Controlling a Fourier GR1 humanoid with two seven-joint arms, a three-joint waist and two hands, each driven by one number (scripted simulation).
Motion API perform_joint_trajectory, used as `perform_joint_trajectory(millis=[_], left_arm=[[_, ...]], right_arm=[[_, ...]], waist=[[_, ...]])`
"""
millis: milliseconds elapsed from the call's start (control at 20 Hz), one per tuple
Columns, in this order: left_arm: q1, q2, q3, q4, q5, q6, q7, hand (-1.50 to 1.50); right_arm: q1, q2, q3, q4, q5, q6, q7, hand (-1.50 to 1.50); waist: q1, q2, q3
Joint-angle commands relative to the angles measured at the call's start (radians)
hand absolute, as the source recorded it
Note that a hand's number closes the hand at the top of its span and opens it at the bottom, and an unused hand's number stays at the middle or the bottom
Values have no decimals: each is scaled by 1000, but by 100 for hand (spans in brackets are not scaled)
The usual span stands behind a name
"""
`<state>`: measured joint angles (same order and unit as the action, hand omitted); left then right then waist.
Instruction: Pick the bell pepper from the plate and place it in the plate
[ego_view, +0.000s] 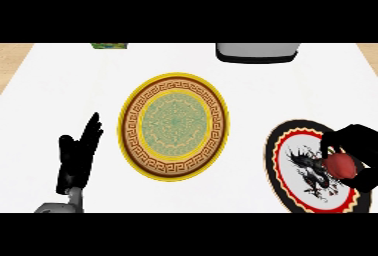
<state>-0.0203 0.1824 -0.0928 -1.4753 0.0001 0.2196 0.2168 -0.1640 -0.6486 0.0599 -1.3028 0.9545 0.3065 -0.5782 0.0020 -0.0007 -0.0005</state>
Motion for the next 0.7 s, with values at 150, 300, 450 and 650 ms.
perform_joint_trajectory(millis=[150,300,450,650], left_arm=[[3,13,19,-8,-5,-7,9,0],[-13,3,1,3,-1,-21,-4,0],[-18,2,-20,-5,-8,-34,1,0],[-33,-3,-36,8,-14,-43,4,0]], right_arm=[[-16,207,-24,-141,28,-99,268,150],[-99,452,54,-110,71,-109,514,150],[-138,586,74,-113,107,-160,663,150],[-246,643,165,-151,167,-241,910,150]], waist=[[-9,-5,-1],[45,0,-5],[70,-6,-7],[92,-10,-7]])
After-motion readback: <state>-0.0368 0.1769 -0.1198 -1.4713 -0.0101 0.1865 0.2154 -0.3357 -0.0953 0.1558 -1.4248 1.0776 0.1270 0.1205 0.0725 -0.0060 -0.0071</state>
